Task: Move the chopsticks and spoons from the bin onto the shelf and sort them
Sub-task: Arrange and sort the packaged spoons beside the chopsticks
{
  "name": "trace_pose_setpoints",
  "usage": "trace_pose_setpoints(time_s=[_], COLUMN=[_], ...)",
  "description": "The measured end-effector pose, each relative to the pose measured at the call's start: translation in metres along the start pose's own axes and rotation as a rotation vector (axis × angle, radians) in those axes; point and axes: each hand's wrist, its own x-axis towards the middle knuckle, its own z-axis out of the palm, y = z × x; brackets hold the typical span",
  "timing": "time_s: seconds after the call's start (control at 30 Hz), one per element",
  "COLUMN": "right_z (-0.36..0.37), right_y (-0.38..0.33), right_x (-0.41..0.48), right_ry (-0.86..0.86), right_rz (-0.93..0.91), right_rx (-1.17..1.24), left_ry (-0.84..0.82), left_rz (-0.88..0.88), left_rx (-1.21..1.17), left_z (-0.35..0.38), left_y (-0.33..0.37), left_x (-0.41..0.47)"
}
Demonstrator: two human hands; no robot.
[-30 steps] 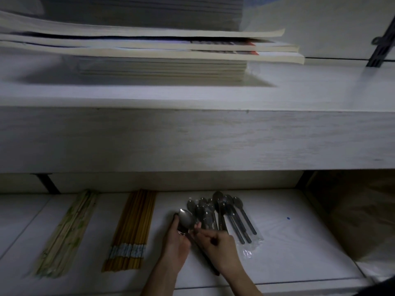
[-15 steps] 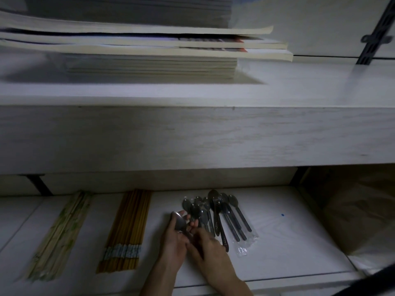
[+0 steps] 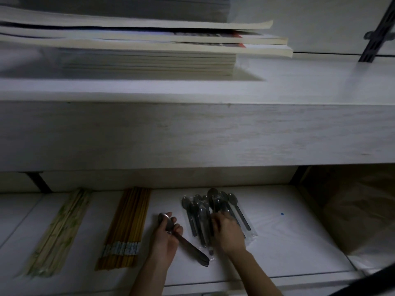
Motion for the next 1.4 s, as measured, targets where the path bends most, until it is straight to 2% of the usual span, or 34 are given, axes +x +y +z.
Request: trace_pose_setpoints(time_s=[0.2,0.33,0.53,0.7,0.97,1.13,1.27,1.4], right_z=[0.003,0.0,-0.005,-0.01,-0.024,-0.021,-0.013,-0.016], right_y=[0.015,0.016,0.016,0.02,0.006,-0.021,-0.036,-0.043], right_x=[0.005,0.009,0.019,0.022,-0.008,-0.042,-0.057,-0.062], right_ry=[0.07,0.087,-0.015,-0.01,0.109,-0.019,-0.078,-0.046], right_rz=[0.143,0.164,0.241,0.308,0.054,-0.135,-0.148,-0.103], right_rx=[-0.065,-0.172,-0.228,-0.181,0.067,0.168,0.114,0.03], left_ry=[-0.006,0.001,0.006,-0.001,0.004,-0.044,-0.067,-0.047], left_rz=[0.017,0.034,0.03,0.014,-0.007,-0.038,-0.083,-0.094], left_rx=[0.003,0.018,0.01,0.013,0.0,0.017,0.038,-0.097], left_z=[-0.004,-0.003,-0.002,0.001,0.008,0.009,0.008,0.017], left_y=[0.004,0.006,0.01,0.01,0.002,-0.006,-0.013,-0.012], left_x=[0.001,-0.002,-0.001,-0.005,-0.008,-0.009,-0.006,-0.015])
